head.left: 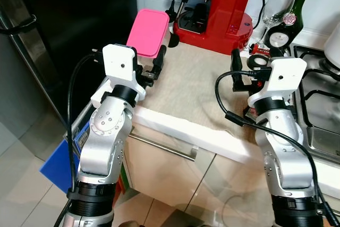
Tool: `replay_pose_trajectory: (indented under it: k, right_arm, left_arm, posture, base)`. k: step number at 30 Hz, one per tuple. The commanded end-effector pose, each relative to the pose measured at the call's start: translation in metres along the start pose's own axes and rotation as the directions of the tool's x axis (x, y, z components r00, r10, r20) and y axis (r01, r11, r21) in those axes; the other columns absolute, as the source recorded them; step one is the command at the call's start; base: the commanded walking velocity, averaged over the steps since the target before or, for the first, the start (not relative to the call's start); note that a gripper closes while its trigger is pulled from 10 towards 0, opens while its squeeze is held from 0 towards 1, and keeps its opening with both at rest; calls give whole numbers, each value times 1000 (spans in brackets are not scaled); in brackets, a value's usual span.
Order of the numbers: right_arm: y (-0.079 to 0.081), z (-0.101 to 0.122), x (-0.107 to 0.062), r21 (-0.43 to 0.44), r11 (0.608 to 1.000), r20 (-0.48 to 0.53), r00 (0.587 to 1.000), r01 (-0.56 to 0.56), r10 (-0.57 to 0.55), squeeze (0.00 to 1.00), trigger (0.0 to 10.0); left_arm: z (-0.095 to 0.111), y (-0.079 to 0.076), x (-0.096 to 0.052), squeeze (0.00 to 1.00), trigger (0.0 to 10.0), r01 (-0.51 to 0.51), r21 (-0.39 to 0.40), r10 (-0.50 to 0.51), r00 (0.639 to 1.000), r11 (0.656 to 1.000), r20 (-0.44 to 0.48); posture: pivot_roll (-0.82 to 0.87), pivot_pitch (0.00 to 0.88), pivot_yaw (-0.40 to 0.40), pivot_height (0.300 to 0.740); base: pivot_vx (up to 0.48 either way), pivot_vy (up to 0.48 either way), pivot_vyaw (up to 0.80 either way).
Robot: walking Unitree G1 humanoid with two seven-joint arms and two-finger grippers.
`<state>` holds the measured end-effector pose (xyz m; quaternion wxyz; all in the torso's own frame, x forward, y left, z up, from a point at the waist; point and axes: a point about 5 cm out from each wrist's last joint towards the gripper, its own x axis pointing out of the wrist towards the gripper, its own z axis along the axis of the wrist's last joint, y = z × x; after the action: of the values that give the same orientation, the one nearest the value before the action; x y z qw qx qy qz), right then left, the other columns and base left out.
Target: Restocking fridge
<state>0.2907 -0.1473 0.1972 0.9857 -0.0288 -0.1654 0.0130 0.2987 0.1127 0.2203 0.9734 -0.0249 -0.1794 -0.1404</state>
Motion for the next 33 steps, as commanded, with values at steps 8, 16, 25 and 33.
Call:
replay_pose_trajectory:
  k: [8, 16, 25, 33]
  right_arm:
    - [-3, -7, -1, -1, 1000, -7, 1000, 15, -15, 0, 10000]
    - [-2, -15, -5, 1, 999, -16, 999, 46, -46, 0, 10000]
    - [-32, -21, -24, -100, 975, -23, 979, 201, -204, 0, 10000]
    - [-25, -28, -31, -103, 977, -54, 980, 185, -191, 0, 10000]
  left_arm:
    - [-10, 0, 5, 0, 10000, 0, 4, 1, 1000, 1000, -31]
    - [-16, 3, 9, 0, 10000, 25, 79, -20, 998, 997, -68]
    - [-23, 11, 7, 0, 10000, -14, 78, 22, 994, 997, -104]
    - [-27, 7, 9, 0, 10000, -6, 72, 14, 993, 997, -116]
  posture:
    - [2, 0, -48, 740]
    - [3, 0, -27, 740]
    - [-19, 0, 0, 740]
    - [-25, 0, -4, 740]
  base:
    - [-242, 268, -678]
    - [-200, 226, -429]
    - [0, 0, 0]
    - [0, 0, 0]
